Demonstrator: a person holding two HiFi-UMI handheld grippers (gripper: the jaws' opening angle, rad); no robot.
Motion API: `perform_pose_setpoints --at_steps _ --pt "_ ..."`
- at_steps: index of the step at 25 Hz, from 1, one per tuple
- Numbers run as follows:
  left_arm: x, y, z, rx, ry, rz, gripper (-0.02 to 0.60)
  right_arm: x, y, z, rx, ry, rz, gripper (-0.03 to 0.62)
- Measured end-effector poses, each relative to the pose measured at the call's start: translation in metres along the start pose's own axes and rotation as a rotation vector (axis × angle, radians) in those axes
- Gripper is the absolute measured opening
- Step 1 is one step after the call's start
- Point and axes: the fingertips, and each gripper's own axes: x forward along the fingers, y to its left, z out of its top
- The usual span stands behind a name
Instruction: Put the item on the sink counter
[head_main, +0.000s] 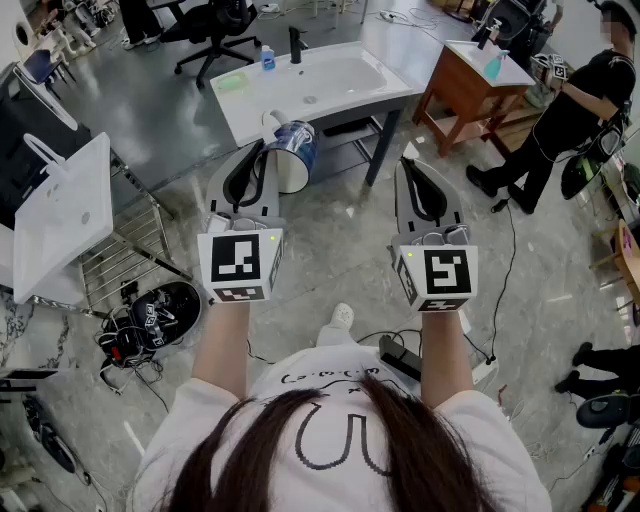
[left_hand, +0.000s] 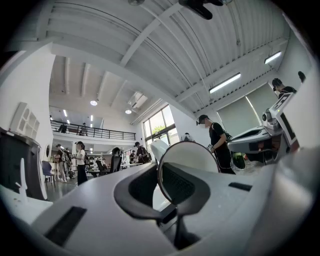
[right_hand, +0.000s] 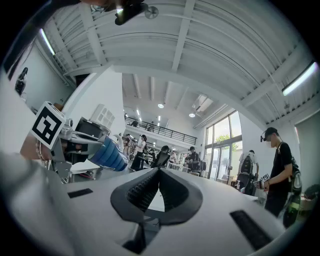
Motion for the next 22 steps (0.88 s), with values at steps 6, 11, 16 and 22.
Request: perform_pose_setpoints --at_steps 6,11,16,22 --pt "0.016 -0.011 0.004 0.018 -0.026 -0.005 0.041 0.008 -0.019 -0.008 0.002 -0.006 -0.006 0.028" --pt "0.056 -0.006 -0.004 0.01 -0.023 0.003 0.041 0.043 -0.042 -0.022 0.012 -0.002 0.008 0.028" --pt "0.111 -0.006 -0.014 -0.006 -0.014 0.038 0.041 0.087 -0.074 -0.034 0.024 -0.018 0.063 0.028" --pt "0.165 -0.018 -0.021 -0.026 -0.006 0.08 0.041 0.126 -0.114 -0.046 -0.007 -0.017 0.119 0.028"
